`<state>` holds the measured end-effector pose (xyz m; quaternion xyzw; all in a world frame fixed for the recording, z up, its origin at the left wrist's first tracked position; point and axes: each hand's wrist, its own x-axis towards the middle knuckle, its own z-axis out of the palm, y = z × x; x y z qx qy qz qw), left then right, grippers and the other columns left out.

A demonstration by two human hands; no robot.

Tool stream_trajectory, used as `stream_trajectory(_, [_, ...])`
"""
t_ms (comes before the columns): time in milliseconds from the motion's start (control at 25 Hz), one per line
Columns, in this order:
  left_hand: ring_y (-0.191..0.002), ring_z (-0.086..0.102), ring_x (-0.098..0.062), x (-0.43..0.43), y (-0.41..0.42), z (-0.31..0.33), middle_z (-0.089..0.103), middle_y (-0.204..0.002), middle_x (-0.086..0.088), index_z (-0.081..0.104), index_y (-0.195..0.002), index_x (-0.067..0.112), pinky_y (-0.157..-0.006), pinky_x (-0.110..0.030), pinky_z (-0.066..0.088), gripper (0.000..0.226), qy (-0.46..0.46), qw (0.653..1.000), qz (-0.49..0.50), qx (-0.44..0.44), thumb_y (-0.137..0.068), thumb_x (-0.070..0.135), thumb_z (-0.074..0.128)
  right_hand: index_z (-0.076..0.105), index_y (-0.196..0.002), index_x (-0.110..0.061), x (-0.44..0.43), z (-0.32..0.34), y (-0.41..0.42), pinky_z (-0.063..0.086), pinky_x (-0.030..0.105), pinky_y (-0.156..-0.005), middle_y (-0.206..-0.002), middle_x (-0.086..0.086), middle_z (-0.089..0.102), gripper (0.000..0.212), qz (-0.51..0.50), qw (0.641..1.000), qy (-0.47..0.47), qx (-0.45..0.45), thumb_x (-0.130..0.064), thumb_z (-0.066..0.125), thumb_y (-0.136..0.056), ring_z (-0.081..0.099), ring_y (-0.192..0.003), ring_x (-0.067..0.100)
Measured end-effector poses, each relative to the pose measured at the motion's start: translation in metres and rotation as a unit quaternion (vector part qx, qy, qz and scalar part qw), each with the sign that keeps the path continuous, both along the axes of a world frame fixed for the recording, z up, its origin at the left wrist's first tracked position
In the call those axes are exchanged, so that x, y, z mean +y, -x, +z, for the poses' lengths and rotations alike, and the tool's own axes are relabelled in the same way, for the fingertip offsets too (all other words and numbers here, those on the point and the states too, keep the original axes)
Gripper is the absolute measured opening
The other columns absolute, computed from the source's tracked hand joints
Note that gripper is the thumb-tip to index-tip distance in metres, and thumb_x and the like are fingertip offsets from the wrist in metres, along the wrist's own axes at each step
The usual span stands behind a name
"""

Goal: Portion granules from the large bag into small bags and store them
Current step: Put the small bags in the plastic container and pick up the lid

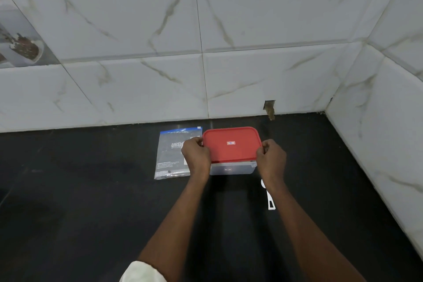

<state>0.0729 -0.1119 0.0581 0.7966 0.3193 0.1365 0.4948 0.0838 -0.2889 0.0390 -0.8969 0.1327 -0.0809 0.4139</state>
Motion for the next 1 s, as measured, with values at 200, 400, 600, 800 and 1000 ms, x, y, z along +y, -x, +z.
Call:
stream_trajectory(200, [-0.1,0.071,-0.031,0.003,0.0,-0.012,0.075,-0.109,-0.016,0.075,-0.114,0.0,-0.079,-0.031,0.054,0.032,-0.064,0.997,-0.01,0.032,-0.087,-0.009,0.06,0.06,-0.091,-0.015,0.003,-0.01,0.003,0.042,0.026,-0.062,-0.087,0.004,0.06,0.006,0.003,0.999,0.042,0.005,-0.013,0.055,-0.094,0.058,-0.074,0.015])
stream_trajectory(400, [-0.099,0.071,-0.031,0.012,-0.002,-0.019,0.076,-0.109,-0.016,0.075,-0.114,0.003,-0.087,-0.034,0.055,0.028,-0.041,0.998,-0.025,0.043,-0.087,0.0,0.069,0.056,-0.081,-0.013,0.005,-0.008,0.006,0.052,0.033,-0.062,-0.077,0.003,0.059,0.014,-0.018,0.997,0.072,0.031,-0.014,0.056,-0.095,0.058,-0.069,0.016])
stream_trajectory(600, [-0.121,0.063,-0.031,0.026,-0.014,-0.022,0.066,-0.133,-0.014,0.062,-0.135,0.007,-0.102,-0.041,0.05,0.045,-0.043,0.994,-0.073,0.064,-0.096,0.029,0.067,0.056,-0.125,-0.011,0.002,0.005,-0.006,0.05,0.038,-0.086,-0.117,0.01,0.062,0.029,0.021,0.995,0.088,0.051,-0.023,0.05,-0.099,0.062,-0.103,0.024])
stream_trajectory(800, [-0.123,0.058,-0.036,0.021,-0.044,-0.023,0.066,-0.127,-0.019,0.067,-0.121,0.001,-0.099,-0.038,0.042,0.042,0.012,0.993,-0.115,0.036,-0.108,0.031,0.041,0.041,-0.145,-0.012,0.01,-0.002,-0.045,0.037,0.038,-0.106,-0.143,0.014,0.046,0.046,0.151,0.988,-0.006,0.034,-0.032,0.029,-0.106,0.043,-0.133,0.028])
stream_trajectory(1000, [-0.104,0.063,-0.037,0.022,-0.059,-0.034,0.068,-0.099,-0.016,0.065,-0.089,-0.004,-0.083,-0.038,0.045,0.06,0.063,0.994,-0.021,0.084,-0.103,0.051,0.045,0.054,-0.079,-0.011,0.01,-0.013,-0.073,0.039,0.032,-0.069,-0.087,0.013,0.06,0.046,0.074,0.995,-0.038,0.061,-0.035,0.025,-0.106,0.059,-0.084,0.028])
